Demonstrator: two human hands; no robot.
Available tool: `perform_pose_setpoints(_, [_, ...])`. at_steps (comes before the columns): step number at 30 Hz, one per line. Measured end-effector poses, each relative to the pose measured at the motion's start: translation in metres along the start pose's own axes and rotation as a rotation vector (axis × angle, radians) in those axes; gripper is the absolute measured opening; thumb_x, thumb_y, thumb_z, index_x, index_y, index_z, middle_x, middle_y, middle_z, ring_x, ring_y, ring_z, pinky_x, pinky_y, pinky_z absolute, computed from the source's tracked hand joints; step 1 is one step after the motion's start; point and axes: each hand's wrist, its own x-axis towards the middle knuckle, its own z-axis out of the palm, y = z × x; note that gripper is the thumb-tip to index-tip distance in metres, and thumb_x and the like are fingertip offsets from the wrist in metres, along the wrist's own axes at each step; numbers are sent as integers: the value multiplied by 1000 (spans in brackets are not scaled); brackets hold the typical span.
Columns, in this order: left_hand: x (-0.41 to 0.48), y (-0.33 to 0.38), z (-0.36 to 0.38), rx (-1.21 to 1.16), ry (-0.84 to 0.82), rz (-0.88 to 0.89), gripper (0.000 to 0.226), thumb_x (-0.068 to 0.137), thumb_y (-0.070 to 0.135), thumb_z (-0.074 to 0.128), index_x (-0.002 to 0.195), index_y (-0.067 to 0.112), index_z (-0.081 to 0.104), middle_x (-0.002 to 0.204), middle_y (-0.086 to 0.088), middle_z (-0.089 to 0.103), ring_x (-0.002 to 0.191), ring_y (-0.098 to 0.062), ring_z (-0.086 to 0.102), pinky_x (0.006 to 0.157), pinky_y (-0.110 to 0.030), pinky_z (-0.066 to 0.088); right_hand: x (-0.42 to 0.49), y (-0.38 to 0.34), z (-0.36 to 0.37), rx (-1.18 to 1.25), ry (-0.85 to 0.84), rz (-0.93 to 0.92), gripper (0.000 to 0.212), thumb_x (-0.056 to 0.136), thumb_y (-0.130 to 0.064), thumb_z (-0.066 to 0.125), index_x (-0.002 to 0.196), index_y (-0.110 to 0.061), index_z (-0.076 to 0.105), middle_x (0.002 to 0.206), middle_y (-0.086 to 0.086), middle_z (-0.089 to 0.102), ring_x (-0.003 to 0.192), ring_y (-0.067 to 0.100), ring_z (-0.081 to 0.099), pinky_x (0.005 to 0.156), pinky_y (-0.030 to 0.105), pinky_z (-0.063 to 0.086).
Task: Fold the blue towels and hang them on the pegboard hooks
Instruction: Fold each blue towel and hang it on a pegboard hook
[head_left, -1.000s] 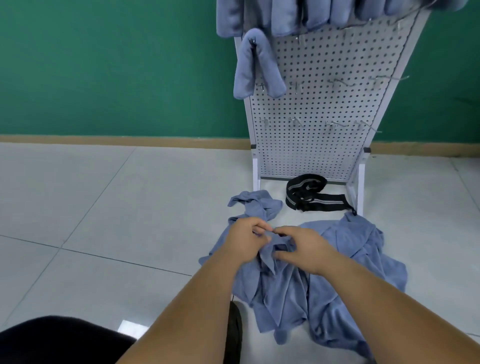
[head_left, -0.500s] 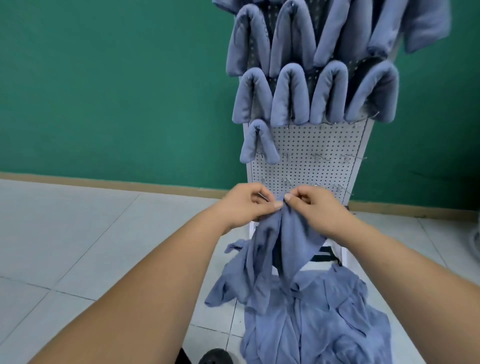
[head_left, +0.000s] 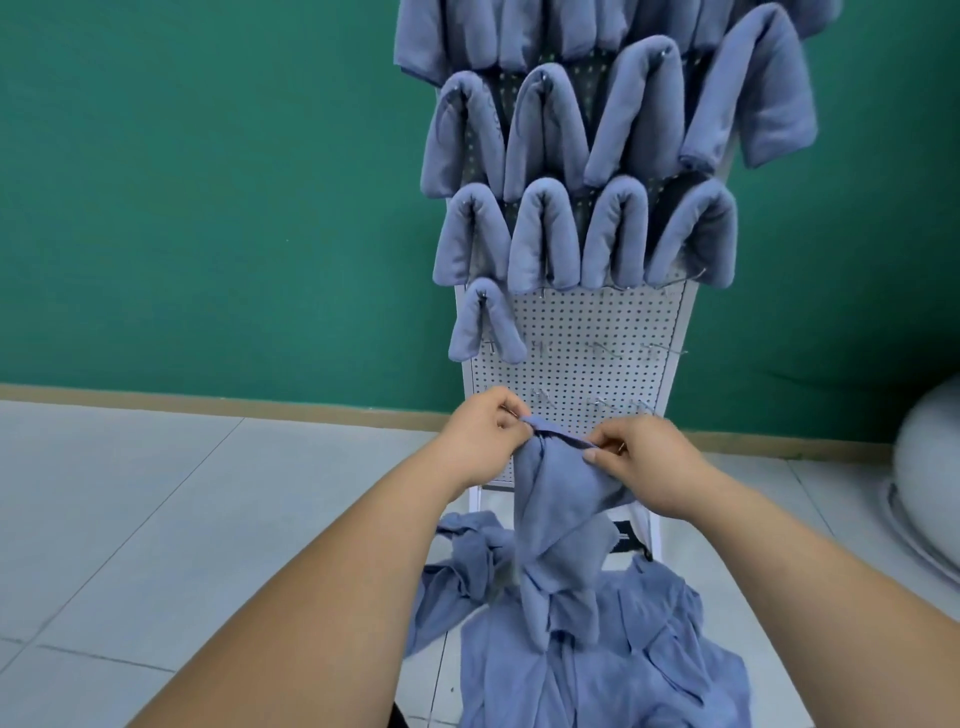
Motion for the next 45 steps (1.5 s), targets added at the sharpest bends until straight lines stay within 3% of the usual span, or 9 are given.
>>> perform_pose_setpoints(4, [6,5,0,-43,-2,-26,8,106,24,55,104,25,62,57,12,47,58,-15,39,58,-29,36,5,14,-6,-5,32,69,14,102,-29,66,88,-28,69,83,-11,72,81,12,66,73,31,53])
perform_pose_setpoints(8, [10,7,6,-14,13,95,25,92,46,76,97,26,63,76,7,53,67,-14,45,65,-31,37,10,18,-15,132,146,85,15,98,-33,72,84,-27,72,76,-6,73,74,15,64,64,28,48])
perform_pose_setpoints(14, [34,-9,10,205,128,191,12,97,26,71,90,34,64,79,9,60,70,-9,53,70,-29,45,8,28,-35,87,189,54,11,100,-25,70,90,-30,74,85,-18,72,82,-3,61,67,12,40])
perform_pose_setpoints(18, [41,-20,-2,439,150,177,20,95,13,62,100,31,68,96,9,71,83,-14,63,79,-32,54,9,40,-45,26,227,64,13,98,-24,74,86,-31,73,82,-15,73,82,3,65,68,16,45])
perform_pose_setpoints(22, [41,-28,-13,591,189,100,14,86,19,63,95,28,68,88,7,70,86,-23,66,78,-38,58,11,43,-52,45,325,75,11,98,-28,73,87,-30,74,79,-14,72,72,4,64,59,10,41])
perform_pose_setpoints(31, [53,-47,-36,550,210,7,18,94,21,60,83,17,74,78,-1,73,81,-30,67,70,-37,57,23,53,-43,188,528,192,9,102,-28,64,93,-28,67,89,-9,70,85,16,65,72,31,44])
perform_pose_setpoints(36, [49,-28,-17,376,94,107,30,102,23,57,73,17,60,67,0,58,68,-24,50,65,-37,45,24,24,-26,329,333,28,12,98,-28,72,106,-38,71,75,-7,66,61,8,58,61,25,45])
perform_pose_setpoints(40, [39,-7,8,327,73,185,21,99,30,66,81,21,66,74,-1,67,69,-16,56,70,-34,50,20,3,-4,288,75,-91,30,96,-31,75,124,-42,68,77,-8,65,71,17,65,72,32,55])
perform_pose_setpoints(45, [32,3,25,346,84,243,15,90,40,77,84,28,70,68,9,64,68,-9,59,67,-31,51,22,3,15,159,72,-75,9,96,-30,74,93,-39,72,72,-7,68,60,6,55,62,31,46])
